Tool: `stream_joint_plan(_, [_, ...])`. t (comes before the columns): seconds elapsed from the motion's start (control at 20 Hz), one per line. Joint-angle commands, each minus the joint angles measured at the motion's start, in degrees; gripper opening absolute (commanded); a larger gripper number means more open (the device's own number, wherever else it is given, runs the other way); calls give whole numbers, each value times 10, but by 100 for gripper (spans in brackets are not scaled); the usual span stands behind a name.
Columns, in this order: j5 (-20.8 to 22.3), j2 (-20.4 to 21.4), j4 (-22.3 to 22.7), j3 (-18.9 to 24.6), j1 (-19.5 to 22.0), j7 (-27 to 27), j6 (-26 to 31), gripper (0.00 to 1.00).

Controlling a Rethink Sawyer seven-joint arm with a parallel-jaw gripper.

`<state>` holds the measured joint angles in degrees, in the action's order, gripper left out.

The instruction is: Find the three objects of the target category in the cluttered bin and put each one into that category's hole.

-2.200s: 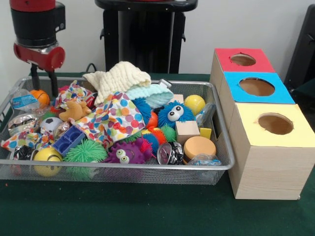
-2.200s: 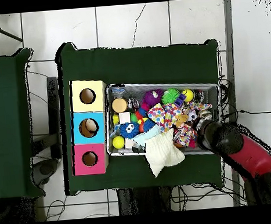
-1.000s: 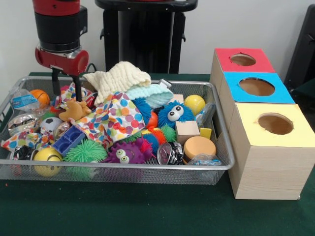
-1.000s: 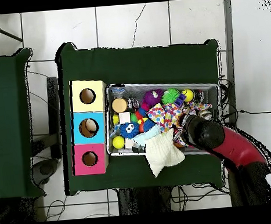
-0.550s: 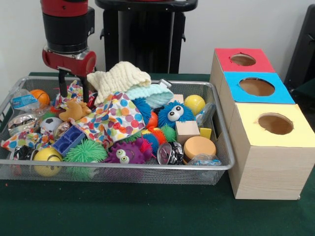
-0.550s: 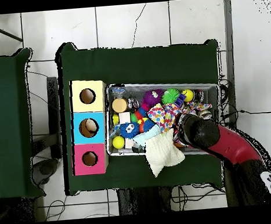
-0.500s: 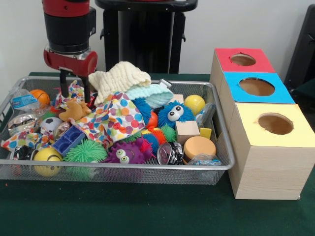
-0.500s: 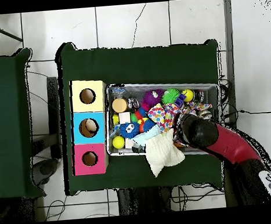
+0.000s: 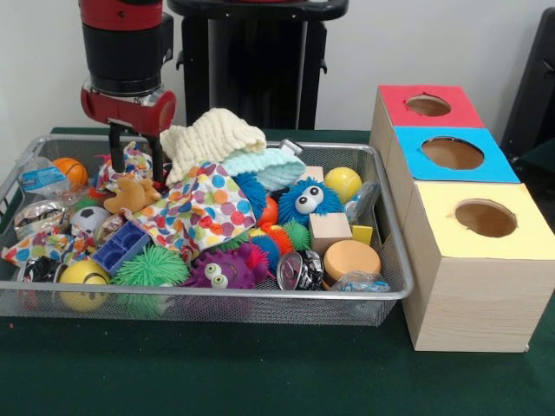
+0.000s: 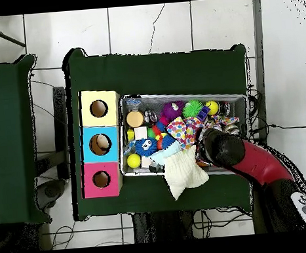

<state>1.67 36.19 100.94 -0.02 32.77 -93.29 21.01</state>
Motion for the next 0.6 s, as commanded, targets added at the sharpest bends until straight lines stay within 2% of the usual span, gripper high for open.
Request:
stream_joint_plan(0.05, [10,-27,-9,21,10,-60,-9,100])
stream_joint_plan(0.6, [18,-41,-15,23,15,-51,-17,100])
